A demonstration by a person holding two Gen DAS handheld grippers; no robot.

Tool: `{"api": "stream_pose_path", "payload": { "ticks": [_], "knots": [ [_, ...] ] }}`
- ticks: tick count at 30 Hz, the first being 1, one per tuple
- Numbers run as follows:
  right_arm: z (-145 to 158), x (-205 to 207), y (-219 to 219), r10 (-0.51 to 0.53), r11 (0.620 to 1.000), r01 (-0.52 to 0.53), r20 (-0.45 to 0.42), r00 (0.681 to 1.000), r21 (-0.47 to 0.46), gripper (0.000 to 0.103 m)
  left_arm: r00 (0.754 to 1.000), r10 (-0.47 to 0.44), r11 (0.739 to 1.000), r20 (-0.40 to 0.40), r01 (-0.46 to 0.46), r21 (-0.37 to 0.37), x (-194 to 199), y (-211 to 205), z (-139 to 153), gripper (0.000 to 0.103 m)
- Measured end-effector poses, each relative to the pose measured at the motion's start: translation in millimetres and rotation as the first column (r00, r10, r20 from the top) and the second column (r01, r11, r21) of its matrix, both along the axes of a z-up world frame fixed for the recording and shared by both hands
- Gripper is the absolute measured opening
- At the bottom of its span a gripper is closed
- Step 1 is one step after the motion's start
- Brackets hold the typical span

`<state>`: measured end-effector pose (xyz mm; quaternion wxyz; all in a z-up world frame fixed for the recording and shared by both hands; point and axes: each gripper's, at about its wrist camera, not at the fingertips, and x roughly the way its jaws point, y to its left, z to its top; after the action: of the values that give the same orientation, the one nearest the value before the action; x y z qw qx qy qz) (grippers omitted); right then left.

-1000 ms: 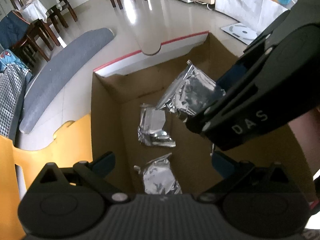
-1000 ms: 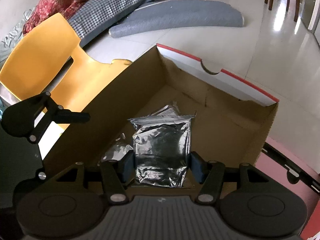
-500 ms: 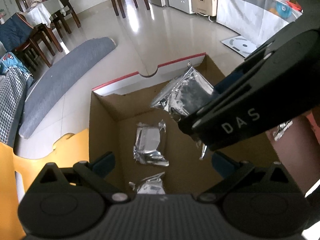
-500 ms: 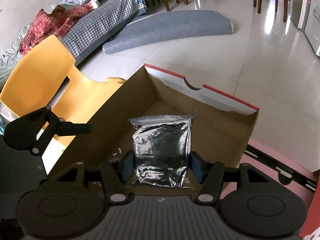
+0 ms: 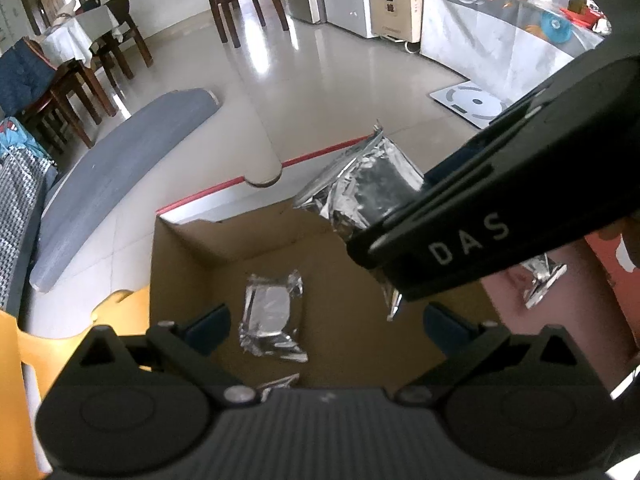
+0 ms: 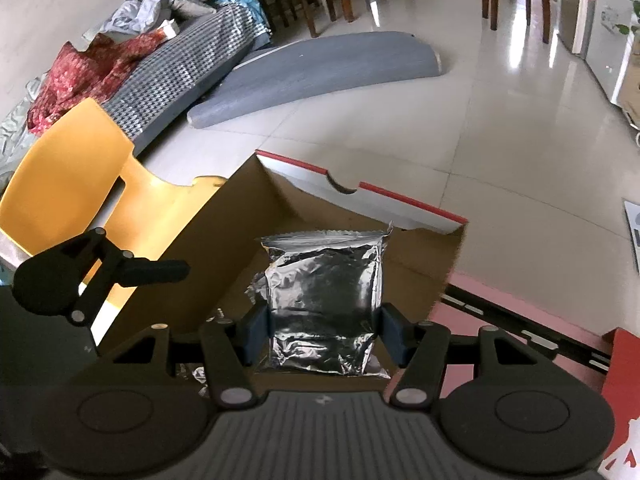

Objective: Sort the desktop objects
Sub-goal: 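Lift the third silver packet with the right gripper out of the box, then carry the packet over the red lid and lower it with the right gripper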

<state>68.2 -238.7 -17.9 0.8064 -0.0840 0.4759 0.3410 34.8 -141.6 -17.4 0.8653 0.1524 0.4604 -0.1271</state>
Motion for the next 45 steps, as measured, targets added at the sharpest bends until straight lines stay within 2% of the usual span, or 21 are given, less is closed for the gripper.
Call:
{"api": "stream_pose_path", "payload": {
  "ticks": [31,45],
  "knots": [
    [7,13,-57,-0.117,0.993,0.117,0.023,0.993,-0.006,0.058,0.999,-0.045,0.998,0.009,0.046,-0.05,13,-45,-1,0.103],
    [4,18,-80,-0.171,0.985,0.171,0.024,0.985,-0.018,0.058,0.998,-0.069,0.997,0.008,0.069,-0.04,18,-64,-9,0.103]
  ]
}}
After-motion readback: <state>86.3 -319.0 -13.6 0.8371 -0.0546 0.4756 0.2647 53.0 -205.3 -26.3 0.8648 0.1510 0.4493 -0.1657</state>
